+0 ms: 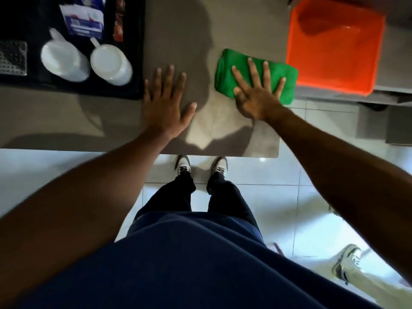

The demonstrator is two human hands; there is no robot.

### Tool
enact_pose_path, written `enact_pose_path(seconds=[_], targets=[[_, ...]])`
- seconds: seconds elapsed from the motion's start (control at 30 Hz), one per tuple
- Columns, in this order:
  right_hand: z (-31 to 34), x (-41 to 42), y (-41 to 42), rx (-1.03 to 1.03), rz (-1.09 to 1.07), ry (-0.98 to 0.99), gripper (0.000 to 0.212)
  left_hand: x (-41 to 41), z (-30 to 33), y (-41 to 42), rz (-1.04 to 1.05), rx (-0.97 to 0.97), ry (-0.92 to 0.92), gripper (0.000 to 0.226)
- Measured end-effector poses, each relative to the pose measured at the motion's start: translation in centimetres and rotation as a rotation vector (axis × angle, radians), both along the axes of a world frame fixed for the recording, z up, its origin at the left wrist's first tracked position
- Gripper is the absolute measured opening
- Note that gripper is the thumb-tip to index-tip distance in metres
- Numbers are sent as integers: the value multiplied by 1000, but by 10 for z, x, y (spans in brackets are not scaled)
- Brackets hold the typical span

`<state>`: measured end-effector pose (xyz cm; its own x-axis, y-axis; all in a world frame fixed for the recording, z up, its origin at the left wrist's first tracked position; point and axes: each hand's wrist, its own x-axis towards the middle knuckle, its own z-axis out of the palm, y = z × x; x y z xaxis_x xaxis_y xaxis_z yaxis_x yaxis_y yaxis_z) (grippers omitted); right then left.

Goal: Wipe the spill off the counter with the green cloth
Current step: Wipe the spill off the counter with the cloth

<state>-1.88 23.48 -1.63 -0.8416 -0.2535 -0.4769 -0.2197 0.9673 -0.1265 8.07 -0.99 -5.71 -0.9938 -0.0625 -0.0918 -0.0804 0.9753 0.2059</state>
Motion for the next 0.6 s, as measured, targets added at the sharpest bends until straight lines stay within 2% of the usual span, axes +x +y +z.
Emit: enact_pose_path(seconds=[0.13, 0.27, 0.4, 0.5, 0.6], targets=[[-15, -51, -28, -42, -158, 43, 60, -1, -2, 5, 16, -36, 12, 78], [-29, -83, -68, -33, -159, 177, 60, -1, -2, 5, 11, -53, 18, 79], [-26, -3, -65, -80, 3, 245, 60, 1, 7, 7, 35, -26, 44, 83], [-17, 72, -64, -100, 77, 204, 60, 7, 12, 7, -129, -26, 40, 75], [-14, 63, -61, -108, 122, 185, 55, 10, 16, 6, -170, 28, 47, 69]])
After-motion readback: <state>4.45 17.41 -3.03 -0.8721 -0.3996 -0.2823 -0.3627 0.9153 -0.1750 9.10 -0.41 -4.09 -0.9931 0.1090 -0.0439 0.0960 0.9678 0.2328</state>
